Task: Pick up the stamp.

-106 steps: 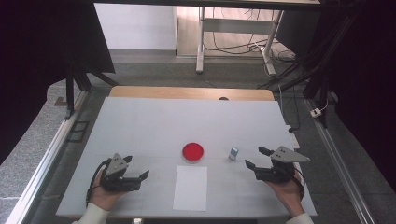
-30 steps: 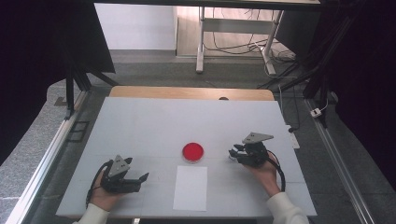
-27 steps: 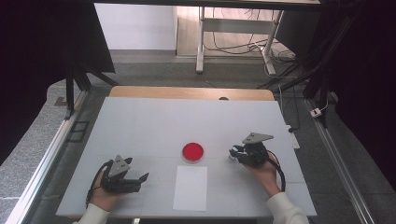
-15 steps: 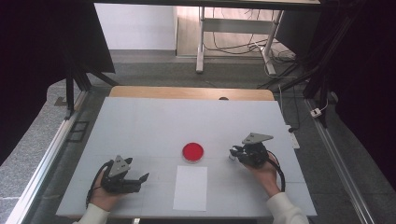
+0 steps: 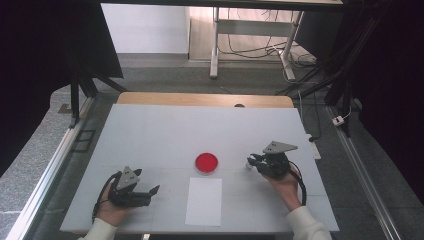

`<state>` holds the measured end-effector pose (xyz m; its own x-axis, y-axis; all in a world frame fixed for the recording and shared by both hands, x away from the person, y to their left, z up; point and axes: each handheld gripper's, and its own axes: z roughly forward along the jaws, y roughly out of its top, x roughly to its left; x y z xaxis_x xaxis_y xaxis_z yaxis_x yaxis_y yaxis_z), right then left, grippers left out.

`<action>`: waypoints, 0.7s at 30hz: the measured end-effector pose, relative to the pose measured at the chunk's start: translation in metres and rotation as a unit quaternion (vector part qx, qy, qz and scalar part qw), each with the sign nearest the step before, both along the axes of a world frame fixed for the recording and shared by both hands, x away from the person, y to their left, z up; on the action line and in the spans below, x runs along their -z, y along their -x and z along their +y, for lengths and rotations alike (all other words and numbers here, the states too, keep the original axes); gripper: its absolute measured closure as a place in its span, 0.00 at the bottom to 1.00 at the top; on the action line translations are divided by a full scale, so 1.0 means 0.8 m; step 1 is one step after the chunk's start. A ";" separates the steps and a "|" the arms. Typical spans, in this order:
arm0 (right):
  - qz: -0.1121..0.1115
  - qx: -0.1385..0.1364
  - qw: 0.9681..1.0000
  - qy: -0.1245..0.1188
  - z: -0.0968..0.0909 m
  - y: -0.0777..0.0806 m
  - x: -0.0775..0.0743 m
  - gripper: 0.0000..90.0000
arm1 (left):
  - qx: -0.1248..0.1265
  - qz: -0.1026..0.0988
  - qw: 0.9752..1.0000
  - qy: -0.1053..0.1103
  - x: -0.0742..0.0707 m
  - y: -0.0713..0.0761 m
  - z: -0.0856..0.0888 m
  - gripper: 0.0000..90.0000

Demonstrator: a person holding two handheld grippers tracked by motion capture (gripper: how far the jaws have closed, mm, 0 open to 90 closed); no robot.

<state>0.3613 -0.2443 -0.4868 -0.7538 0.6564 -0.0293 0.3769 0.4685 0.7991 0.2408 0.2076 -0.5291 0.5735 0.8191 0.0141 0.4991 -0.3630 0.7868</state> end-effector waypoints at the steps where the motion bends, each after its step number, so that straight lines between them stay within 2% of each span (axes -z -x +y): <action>1: -0.002 0.001 1.000 -0.004 -0.001 0.001 -0.001 0.83 | 0.000 0.000 1.000 0.000 0.000 0.000 0.000 0.17; 6: -0.015 0.009 0.999 -0.030 -0.003 0.004 -0.007 0.83 | 0.000 0.000 1.000 0.001 0.000 0.000 0.000 0.17; 9: -0.028 0.012 0.999 -0.030 -0.002 0.008 -0.012 0.83 | 0.001 0.000 1.000 0.000 0.000 0.000 0.000 0.17; 18: -0.028 0.006 0.998 -0.050 0.001 0.012 -0.018 0.83 | 0.002 0.001 1.000 -0.002 0.001 0.000 -0.001 0.17; 21: -0.035 0.000 0.998 -0.059 0.005 0.016 -0.022 0.83 | 0.002 0.000 1.000 -0.002 0.001 0.000 -0.001 0.17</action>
